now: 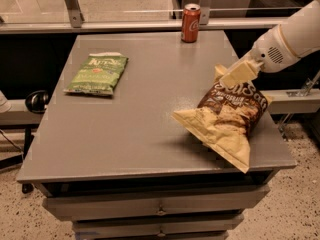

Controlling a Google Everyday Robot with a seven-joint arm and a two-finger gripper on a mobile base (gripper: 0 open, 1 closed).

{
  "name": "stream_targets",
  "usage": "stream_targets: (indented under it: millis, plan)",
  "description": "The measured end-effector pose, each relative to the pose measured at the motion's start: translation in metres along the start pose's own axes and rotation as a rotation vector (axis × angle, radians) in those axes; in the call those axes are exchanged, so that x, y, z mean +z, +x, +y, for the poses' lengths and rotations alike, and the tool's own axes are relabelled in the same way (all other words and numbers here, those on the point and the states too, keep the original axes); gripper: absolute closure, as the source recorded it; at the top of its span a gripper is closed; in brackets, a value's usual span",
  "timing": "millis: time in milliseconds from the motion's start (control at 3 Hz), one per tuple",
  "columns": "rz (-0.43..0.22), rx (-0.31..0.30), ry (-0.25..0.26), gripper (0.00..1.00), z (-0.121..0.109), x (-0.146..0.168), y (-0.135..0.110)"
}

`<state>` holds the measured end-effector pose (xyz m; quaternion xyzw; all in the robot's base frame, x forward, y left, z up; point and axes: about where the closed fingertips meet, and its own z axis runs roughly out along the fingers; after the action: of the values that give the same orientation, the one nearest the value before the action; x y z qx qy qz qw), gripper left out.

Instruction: Move brown chip bag near green jalapeno chip bag

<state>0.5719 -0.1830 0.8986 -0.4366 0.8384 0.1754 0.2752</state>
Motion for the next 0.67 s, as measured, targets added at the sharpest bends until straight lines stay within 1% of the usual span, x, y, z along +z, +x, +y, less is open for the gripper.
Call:
stream_targets:
  millis: [333, 667]
  plan:
    - [-0.004, 0.017, -0.034, 0.85, 0.008, 0.002, -0.006]
    - [-0.005, -0.006, -0.070, 1.00, 0.020, 0.009, -0.022]
